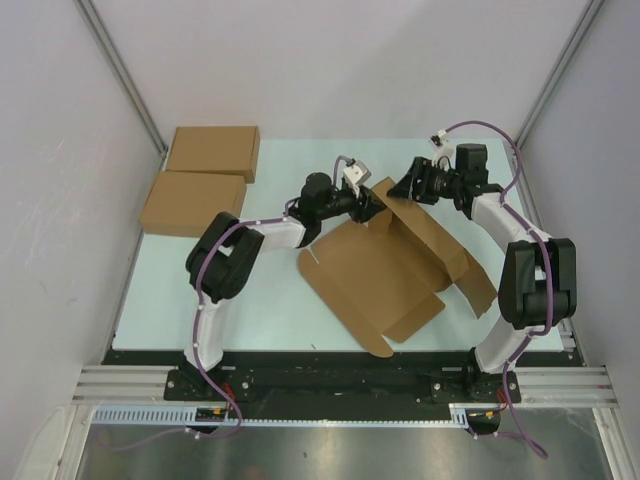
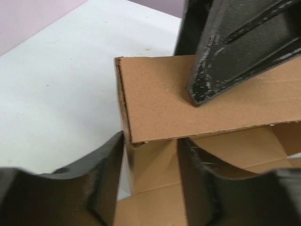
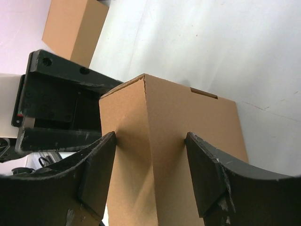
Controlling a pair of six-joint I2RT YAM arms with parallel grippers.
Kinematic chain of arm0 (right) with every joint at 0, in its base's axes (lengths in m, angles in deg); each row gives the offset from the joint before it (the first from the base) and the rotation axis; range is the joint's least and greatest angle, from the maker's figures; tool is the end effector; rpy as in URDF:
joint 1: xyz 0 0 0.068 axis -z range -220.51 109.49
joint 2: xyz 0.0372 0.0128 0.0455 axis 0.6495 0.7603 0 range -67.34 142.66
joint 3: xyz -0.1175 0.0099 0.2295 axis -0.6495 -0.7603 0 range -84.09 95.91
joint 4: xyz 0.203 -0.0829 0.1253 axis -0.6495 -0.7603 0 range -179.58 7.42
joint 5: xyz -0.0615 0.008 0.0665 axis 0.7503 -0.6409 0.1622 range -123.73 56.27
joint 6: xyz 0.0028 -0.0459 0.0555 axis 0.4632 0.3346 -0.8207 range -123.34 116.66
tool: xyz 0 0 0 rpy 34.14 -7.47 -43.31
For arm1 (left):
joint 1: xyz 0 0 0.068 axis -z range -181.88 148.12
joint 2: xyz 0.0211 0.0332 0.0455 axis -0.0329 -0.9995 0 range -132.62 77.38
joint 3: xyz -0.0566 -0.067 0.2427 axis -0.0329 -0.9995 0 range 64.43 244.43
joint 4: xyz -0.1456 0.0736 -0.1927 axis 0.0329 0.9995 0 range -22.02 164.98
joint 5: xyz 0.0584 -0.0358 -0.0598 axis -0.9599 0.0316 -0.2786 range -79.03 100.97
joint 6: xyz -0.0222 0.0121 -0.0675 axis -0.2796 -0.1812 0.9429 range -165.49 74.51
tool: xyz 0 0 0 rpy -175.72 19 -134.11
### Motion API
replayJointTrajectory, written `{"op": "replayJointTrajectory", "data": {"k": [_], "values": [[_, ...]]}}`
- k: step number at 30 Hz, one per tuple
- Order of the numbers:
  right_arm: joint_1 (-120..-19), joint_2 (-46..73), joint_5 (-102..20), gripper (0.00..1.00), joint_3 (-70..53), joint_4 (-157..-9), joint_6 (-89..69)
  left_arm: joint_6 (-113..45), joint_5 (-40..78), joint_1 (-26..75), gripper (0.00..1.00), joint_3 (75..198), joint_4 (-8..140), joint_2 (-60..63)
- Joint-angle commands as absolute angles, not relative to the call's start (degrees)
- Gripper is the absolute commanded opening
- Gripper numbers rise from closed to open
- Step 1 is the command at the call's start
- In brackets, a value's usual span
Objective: Fold the paper box
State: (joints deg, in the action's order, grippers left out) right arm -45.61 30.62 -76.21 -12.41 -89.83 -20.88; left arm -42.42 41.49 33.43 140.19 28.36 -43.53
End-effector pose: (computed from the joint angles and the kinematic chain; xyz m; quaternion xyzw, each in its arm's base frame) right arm 0.3853 0.0749 0.2441 -0.0815 0.8349 0.3995 0.3698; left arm 0.3751 -0.3028 0.1903 0.3683 0.6371 -0.3972 0.5484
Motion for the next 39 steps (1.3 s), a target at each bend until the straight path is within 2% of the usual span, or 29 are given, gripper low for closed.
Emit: {"op": "replayJointTrajectory", "data": {"k": [1,6,9,12,16,17,18,21,23,25,28,29,30,31,39], "values": [[-46.2,30.8,-74.3,0.66,-12.3,-94.1,-19.1,-42.2,37.4,34.1,0.47,142.7,27.3,-43.5],[-47.7,30.2,-68.7,0.65,-11.1,-97.6,-16.6,-43.5,32.0,35.5,0.24,142.8,28.2,-43.2],[-48.4,30.0,-66.7,0.64,-10.4,-99.0,-15.6,-44.5,29.7,36.4,0.15,143.3,29.2,-43.3],[-48.9,29.6,-64.9,0.64,-10.1,-99.9,-15.0,-44.9,28.5,37.1,0.12,143.6,29.6,-43.5],[-49.4,29.5,-62.3,0.62,-9.9,-100.8,-14.4,-44.7,27.1,37.7,0.13,143.4,29.0,-43.4],[-49.4,29.6,-61.9,0.61,-9.9,-100.9,-14.3,-44.6,26.9,37.8,0.16,143.4,28.8,-43.4],[-49.4,29.7,-61.7,0.6,-9.9,-101.0,-14.1,-44.4,26.8,38.0,0.25,143.1,28.3,-43.4],[-49.4,30.0,-61.5,0.59,-9.9,-101.1,-14.0,-42.3,27.4,38.0,0.4,143.1,27.4,-43.7],[-49.6,30.3,-61.8,0.58,-9.9,-101.0,-14.1,-41.0,28.6,38.2,0.4,143.4,27.4,-44.5],[-49.7,30.4,-61.9,0.57,-9.9,-101.0,-14.0,-40.1,28.4,38.6,0.37,144.1,27.9,-45.1],[-49.6,30.6,-61.8,0.57,-9.9,-101.0,-14.0,-40.0,26.7,39.1,0.21,144.3,28.0,-45.1],[-49.6,30.6,-61.8,0.57,-9.9,-101.0,-14.0,-39.9,26.4,39.1,0.1,144.3,28.0,-45.2],[-49.7,30.6,-61.7,0.57,-9.9,-101.0,-14.1,-39.8,25.9,39.1,0.03,144.2,27.9,-45.1],[-49.8,30.6,-61.6,0.57,-9.9,-101.0,-14.1,-39.6,25.4,39.2,0.0,144.1,27.9,-45.1],[-50.4,29.5,-57.6,0.6,-9.9,-101.4,-13.5,-39.3,15.5,39.3,0.0,140.2,27.8,-42.4]]}}
